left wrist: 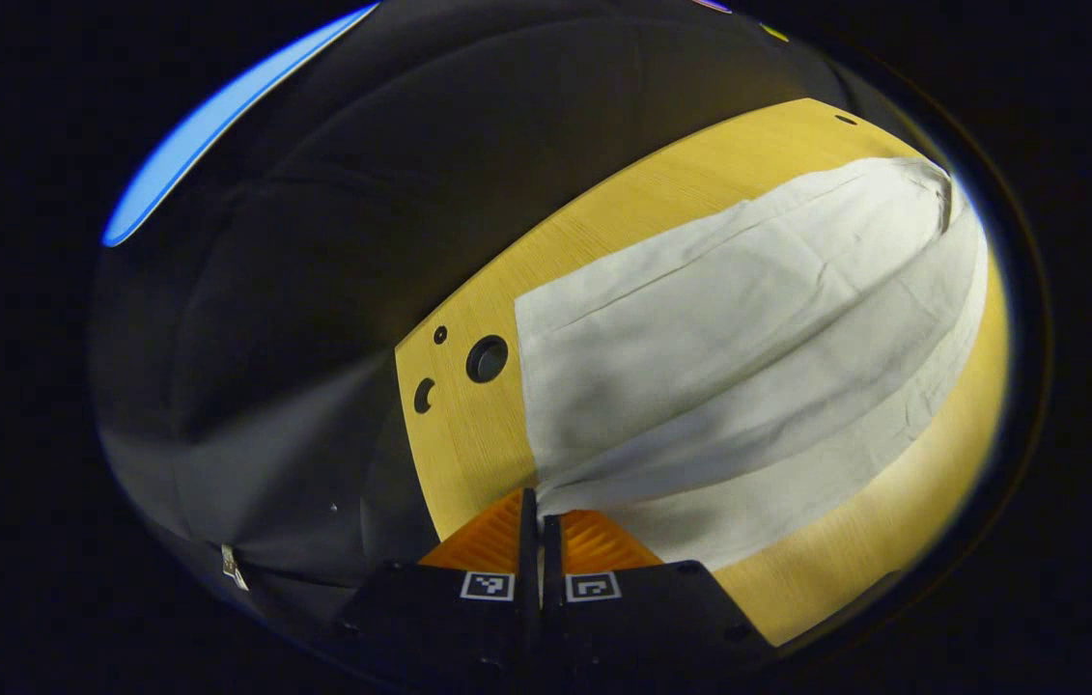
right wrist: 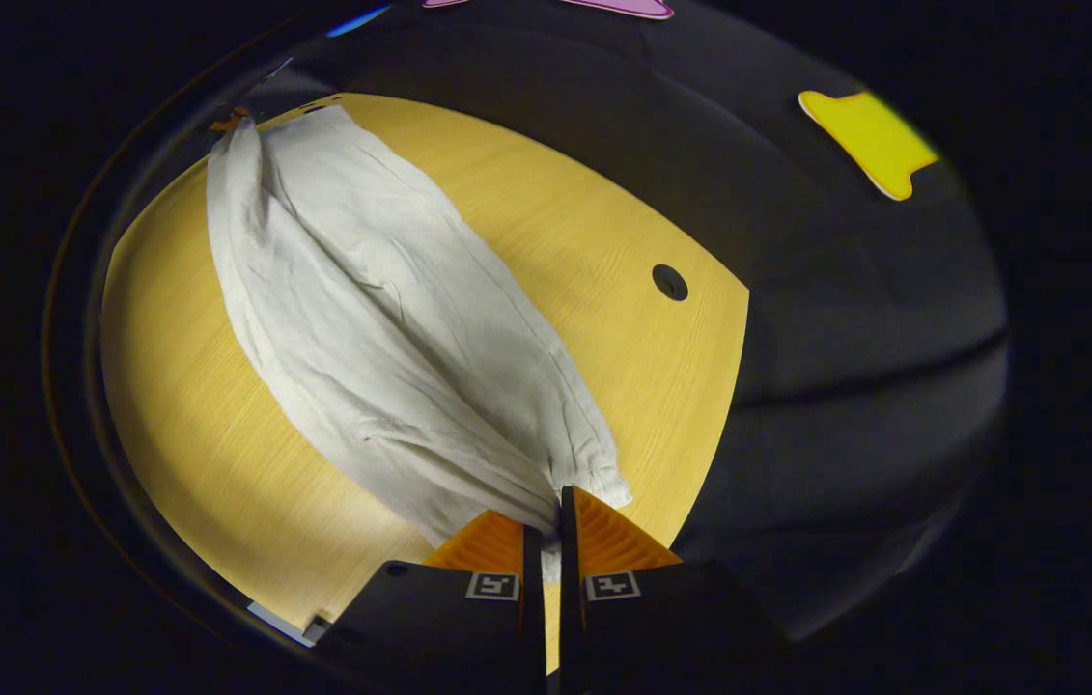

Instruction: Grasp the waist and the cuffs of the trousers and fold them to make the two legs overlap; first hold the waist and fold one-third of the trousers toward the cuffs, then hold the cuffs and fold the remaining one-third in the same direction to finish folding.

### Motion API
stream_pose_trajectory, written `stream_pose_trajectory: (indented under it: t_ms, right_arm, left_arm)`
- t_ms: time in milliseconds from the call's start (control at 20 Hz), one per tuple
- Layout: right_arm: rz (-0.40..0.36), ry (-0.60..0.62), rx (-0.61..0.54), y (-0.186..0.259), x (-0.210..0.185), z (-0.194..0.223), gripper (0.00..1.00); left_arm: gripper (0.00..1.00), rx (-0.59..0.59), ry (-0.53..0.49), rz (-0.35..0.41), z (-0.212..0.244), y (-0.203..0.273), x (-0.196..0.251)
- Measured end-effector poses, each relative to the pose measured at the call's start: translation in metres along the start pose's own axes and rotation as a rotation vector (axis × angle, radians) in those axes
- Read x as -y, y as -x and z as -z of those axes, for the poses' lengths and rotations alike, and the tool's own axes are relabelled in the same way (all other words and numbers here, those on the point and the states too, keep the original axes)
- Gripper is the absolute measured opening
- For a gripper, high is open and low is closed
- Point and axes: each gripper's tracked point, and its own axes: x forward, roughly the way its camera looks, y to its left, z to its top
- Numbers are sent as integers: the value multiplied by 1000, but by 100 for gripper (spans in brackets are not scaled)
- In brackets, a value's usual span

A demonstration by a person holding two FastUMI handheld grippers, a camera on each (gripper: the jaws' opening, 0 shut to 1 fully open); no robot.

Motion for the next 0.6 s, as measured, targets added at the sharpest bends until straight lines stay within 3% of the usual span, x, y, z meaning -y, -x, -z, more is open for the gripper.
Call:
stream_pose_trajectory:
  t_ms: [300,600]
  right_arm:
    - [-90,-184,-69,-36,6,5,10]
    - [-126,-338,-103,-58,12,5,10]
  left_arm:
    - [5,-68,-40,5,-36,-57,7]
    - [5,-182,-80,14,-33,-96,25]
